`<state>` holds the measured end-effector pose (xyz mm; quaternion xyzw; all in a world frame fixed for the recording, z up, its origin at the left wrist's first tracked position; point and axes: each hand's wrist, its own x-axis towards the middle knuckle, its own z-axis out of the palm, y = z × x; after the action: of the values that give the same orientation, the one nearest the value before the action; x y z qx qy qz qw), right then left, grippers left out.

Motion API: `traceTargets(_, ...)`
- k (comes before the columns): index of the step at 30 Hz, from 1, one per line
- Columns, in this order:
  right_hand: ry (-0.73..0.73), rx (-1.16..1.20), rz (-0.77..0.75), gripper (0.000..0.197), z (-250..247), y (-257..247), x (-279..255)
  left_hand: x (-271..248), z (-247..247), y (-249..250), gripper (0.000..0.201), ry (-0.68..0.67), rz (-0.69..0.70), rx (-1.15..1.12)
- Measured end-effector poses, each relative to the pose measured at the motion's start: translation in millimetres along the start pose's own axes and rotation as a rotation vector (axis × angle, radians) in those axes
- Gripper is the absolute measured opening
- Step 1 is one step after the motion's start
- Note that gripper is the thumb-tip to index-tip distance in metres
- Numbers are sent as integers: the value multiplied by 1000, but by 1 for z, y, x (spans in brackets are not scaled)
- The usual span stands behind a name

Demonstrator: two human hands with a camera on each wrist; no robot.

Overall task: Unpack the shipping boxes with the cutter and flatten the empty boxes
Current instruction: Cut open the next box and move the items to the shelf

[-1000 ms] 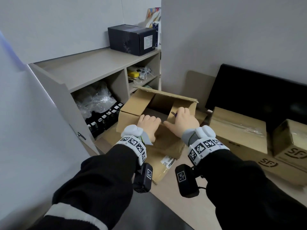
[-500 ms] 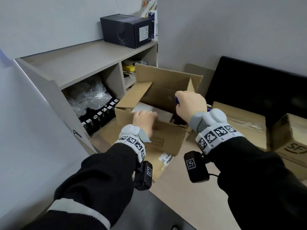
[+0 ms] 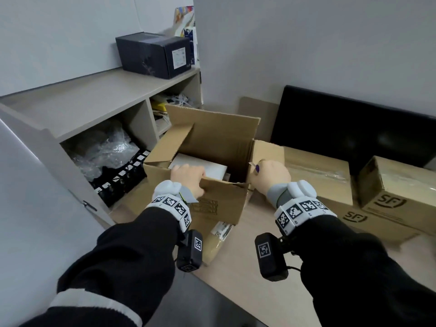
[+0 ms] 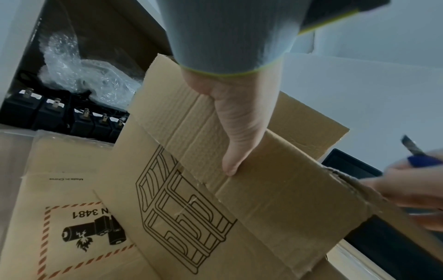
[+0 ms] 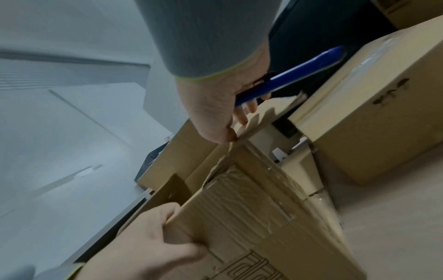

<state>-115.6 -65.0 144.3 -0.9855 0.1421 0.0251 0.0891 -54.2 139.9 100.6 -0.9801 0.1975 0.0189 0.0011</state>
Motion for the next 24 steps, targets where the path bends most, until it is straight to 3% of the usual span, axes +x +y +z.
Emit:
traceTargets(3,-62,-30,-60,34,9,-21,5,-5,-3,-1,21,-24,14,-1)
traceTargets(11,-130,-34,-17,17,17,-32,14,-10,-6,-2,29,-55,14,-40)
traceTargets(17,-159,17,9,20,17,-30,9,-14,-2,-6,43,18,36,-49)
traceTargets(20,-171,14,13,17,15,-29,6,-14,-11,-14,59,-106,26,-88)
traceTargets(24,-159,17,16,20,16,-22,7,-14,-32,-35,88,-188,-133,-210)
